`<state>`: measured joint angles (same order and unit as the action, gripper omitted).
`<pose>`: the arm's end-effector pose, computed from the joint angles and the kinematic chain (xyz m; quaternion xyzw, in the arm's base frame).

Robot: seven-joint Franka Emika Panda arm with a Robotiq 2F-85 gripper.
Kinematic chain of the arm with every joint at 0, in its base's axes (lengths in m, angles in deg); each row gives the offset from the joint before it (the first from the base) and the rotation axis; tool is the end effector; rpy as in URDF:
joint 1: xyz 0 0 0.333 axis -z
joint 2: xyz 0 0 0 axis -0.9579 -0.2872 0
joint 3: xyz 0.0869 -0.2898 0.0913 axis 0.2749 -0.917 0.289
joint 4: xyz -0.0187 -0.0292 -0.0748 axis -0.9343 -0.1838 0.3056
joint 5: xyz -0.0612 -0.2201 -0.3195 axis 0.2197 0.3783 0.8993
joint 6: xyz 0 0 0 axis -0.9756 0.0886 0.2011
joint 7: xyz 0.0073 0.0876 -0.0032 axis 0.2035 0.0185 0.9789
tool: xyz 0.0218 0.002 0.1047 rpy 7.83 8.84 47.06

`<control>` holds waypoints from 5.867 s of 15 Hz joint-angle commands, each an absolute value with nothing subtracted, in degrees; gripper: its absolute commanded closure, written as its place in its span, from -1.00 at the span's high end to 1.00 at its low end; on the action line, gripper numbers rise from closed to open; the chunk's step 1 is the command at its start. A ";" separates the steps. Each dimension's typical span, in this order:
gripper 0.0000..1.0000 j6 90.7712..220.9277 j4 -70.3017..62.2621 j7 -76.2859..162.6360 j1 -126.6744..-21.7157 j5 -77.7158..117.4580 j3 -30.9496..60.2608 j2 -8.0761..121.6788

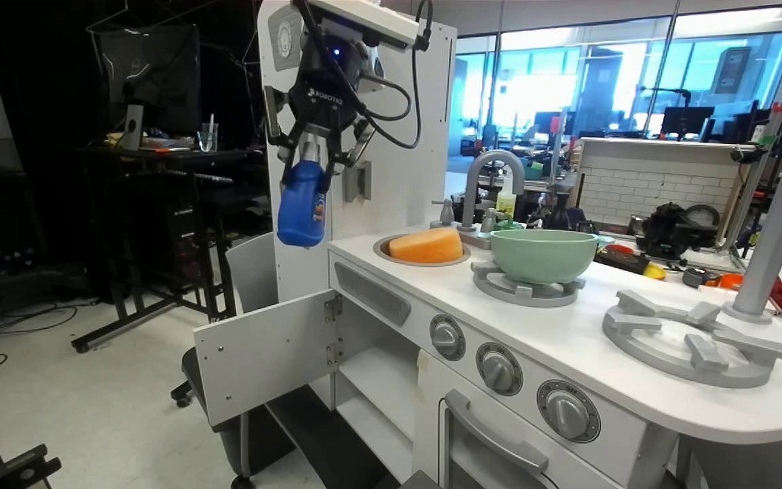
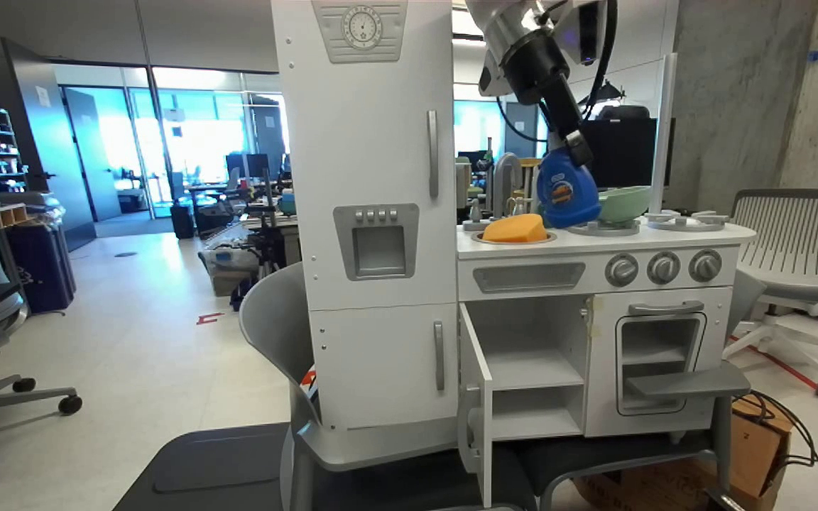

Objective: Pick the blue bottle and the orange object and put them in the bottom drawer, the close the drawer door

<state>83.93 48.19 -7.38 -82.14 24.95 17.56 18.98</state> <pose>0.7077 0.0837 0.3673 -0.8609 -0.4224 0.2831 0.0169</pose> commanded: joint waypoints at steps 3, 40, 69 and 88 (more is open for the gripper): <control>-0.62 87.22 29.55 -10.71 -83.53 31.20 17.11 29.86; -0.62 178.50 -57.98 67.55 -76.32 74.07 16.60 67.44; -0.62 177.13 -8.56 99.37 -83.23 102.05 12.61 21.84; 1.00 175.55 -26.65 70.21 -77.83 86.82 20.27 34.99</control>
